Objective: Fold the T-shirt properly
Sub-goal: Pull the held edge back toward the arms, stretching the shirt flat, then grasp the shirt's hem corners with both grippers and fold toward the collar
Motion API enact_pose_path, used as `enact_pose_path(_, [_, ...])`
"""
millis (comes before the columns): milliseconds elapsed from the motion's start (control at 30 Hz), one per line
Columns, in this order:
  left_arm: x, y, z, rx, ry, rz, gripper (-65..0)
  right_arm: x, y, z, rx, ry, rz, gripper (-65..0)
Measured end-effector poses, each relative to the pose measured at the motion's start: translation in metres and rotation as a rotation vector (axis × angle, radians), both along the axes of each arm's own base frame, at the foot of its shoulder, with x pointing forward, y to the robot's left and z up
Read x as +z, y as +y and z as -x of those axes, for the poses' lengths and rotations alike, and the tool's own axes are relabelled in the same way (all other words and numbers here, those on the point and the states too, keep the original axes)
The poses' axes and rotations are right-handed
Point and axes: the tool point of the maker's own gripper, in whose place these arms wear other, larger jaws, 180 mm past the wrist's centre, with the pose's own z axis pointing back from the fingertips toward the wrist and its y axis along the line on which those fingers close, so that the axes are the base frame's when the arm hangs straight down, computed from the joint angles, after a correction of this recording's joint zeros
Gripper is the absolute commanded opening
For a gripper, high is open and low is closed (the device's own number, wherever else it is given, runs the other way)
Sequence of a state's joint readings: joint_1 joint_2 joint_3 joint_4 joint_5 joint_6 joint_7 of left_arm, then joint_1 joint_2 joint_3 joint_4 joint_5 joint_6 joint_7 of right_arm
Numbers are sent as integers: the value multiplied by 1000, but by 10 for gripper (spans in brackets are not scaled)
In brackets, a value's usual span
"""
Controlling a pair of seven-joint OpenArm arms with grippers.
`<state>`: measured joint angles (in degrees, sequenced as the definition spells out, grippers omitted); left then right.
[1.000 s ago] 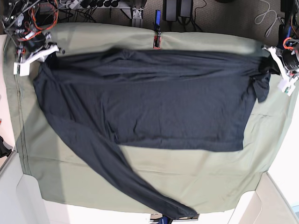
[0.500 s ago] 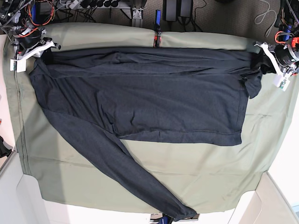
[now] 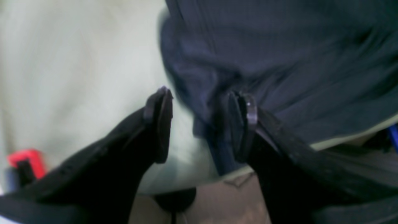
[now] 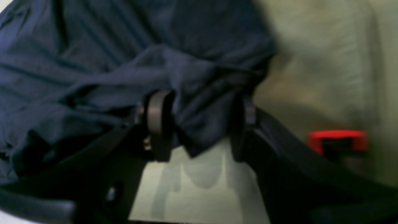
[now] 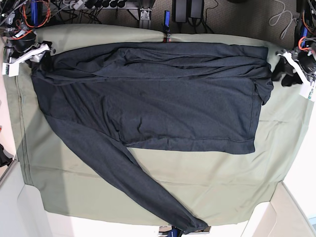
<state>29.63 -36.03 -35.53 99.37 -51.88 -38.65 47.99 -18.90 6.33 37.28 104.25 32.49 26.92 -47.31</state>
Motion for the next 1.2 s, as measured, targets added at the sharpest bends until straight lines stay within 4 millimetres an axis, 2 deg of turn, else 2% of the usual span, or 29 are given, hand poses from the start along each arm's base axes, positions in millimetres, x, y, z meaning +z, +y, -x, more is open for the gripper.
enact_pose_path(100, [23, 5, -9, 4, -73, 6, -332, 23, -10, -11, -25, -84, 26, -365])
enact_pose_path(300, [60, 0, -51, -67, -204, -38, -332, 65, -17, -70, -39, -271, 48, -365])
enact_pose_path(367, [56, -10, -62, -106, -206, -54, -332, 67, -19, -86, -44, -291, 48, -365])
enact_pose_path(500, [31, -24, -93, -148, -177, -64, -332, 66, -21, -132, -41, -293, 71, -365])
enact_pose_path(567, [16, -19, -110, -126, -145, -72, -332, 61, -17, -158, -43, -285, 52, -365])
enact_pose_path(633, [4, -15, -124, -107, -117, -53, -332, 46, -14, -176, -36, -250, 44, -365])
enact_pose_path(767, [-14, -3, -153, -47, -75, -13, -332, 10, -13, -193, -14, -131, 37, -365])
enact_pose_path(867, [-16, 7, -175, 2, -84, 17, -332, 0, -1, -206, 25, -100, 16, -365])
enact_pose_path(967, [-18, 19, -192, 44, -89, 12, -332, -12, 17, -206, 74, -68, 5, -365])
enact_pose_path(1033, [-23, 19, -201, 68, -88, 29, -332, -24, 23, -198, 93, -30, 4, -365])
enact_pose_path(1200, [-50, -5, -217, 110, -31, 117, -332, -24, 25, -199, 95, -33, 3, -365])
